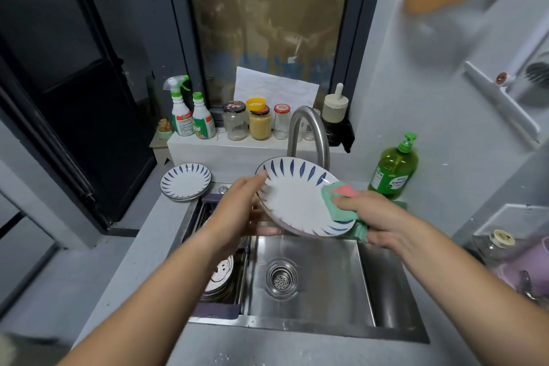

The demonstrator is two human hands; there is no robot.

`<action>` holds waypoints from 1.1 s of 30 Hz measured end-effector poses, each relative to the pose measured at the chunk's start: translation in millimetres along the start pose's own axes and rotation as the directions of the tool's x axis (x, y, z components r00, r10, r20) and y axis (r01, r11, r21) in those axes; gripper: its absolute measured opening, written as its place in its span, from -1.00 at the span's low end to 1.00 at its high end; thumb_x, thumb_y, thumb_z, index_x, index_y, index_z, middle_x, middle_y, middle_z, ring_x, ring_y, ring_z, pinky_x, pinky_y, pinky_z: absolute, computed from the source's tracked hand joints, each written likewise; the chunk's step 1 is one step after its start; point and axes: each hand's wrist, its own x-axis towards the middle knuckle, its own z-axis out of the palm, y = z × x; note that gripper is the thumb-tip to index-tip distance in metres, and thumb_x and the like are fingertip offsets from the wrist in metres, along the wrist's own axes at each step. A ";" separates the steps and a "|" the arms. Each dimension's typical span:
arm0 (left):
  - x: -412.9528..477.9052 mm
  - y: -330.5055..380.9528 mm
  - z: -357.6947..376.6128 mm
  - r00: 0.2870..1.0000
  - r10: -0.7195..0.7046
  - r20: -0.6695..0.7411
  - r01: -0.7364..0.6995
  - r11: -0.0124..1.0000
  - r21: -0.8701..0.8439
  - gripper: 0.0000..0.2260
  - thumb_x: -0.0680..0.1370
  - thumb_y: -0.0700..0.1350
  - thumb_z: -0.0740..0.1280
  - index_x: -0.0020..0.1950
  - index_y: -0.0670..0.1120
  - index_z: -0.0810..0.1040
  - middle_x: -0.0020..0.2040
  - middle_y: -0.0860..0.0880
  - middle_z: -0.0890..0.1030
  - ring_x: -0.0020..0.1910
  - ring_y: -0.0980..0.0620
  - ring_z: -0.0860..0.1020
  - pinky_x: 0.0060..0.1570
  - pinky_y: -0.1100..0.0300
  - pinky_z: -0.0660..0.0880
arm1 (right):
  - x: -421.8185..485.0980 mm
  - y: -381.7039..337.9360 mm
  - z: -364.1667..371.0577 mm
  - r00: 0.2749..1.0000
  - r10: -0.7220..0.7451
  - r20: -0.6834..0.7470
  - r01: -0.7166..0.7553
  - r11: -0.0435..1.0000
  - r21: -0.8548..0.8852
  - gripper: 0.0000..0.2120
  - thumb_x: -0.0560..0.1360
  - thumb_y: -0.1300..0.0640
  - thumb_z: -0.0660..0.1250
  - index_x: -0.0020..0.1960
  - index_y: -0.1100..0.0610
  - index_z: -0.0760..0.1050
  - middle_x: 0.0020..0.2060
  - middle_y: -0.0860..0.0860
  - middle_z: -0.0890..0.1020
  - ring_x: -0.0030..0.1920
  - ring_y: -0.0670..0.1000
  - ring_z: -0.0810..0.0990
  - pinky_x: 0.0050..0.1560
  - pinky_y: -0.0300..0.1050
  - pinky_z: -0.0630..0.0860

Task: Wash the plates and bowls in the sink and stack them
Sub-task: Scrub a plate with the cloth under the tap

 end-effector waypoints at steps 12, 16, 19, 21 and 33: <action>-14.5 3.7 3.4 0.990 -0.141 -0.010 0.139 0.984 -0.107 -0.71 0.69 0.02 0.23 -0.02 -0.07 0.69 -0.10 -0.09 0.76 -0.22 -0.05 0.74 -0.41 0.05 0.62 | -15.5 -3.0 -0.7 0.906 -0.392 0.158 0.414 0.749 -0.518 -0.72 0.65 0.06 0.25 0.33 -0.16 0.45 0.30 -0.05 0.50 0.22 -0.25 0.50 0.35 -0.29 0.37; -12.5 8.3 5.3 0.990 -0.117 -0.073 0.105 0.984 -0.145 -0.74 0.67 -0.01 0.25 -0.05 -0.06 0.68 -0.14 -0.07 0.74 -0.28 -0.04 0.72 -0.32 -0.08 0.66 | -22.9 0.8 -1.6 0.809 -0.556 0.190 0.565 0.651 -0.507 -0.73 0.67 0.20 0.19 0.14 -0.14 0.56 0.18 -0.13 0.65 0.23 -0.28 0.53 0.37 -0.32 0.35; -12.8 11.9 8.5 0.988 -0.140 -0.065 0.128 0.978 -0.164 -0.75 0.68 -0.07 0.22 0.01 -0.08 0.68 -0.15 -0.07 0.75 -0.27 -0.05 0.73 -0.35 -0.06 0.68 | -24.4 2.7 -4.4 0.727 -0.680 0.096 0.612 0.578 -0.540 -0.66 0.68 0.24 0.15 0.09 -0.10 0.62 0.04 -0.27 0.69 0.17 -0.25 0.58 0.30 -0.21 0.43; -12.9 12.5 10.3 0.984 -0.169 -0.058 0.157 0.973 -0.169 -0.76 0.68 -0.11 0.21 0.03 -0.11 0.68 -0.14 -0.10 0.76 -0.26 -0.07 0.74 -0.44 0.01 0.64 | -29.4 -3.1 -3.8 0.666 -0.746 -0.021 0.652 0.595 -0.471 -0.67 0.68 0.27 0.12 0.08 -0.03 0.61 -0.01 -0.27 0.70 0.12 -0.27 0.59 0.24 -0.22 0.46; -3.3 9.7 15.9 0.981 -0.179 -0.079 0.166 0.975 -0.146 -0.70 0.69 -0.07 0.14 0.13 -0.11 0.66 -0.05 -0.18 0.75 -0.23 -0.14 0.74 -0.39 0.03 0.66 | -47.9 3.6 15.2 0.629 -0.580 0.518 0.733 0.220 -0.644 -0.61 0.53 -0.32 0.23 0.20 -0.16 0.60 0.15 -0.38 0.57 0.28 -0.25 0.49 0.33 -0.15 0.35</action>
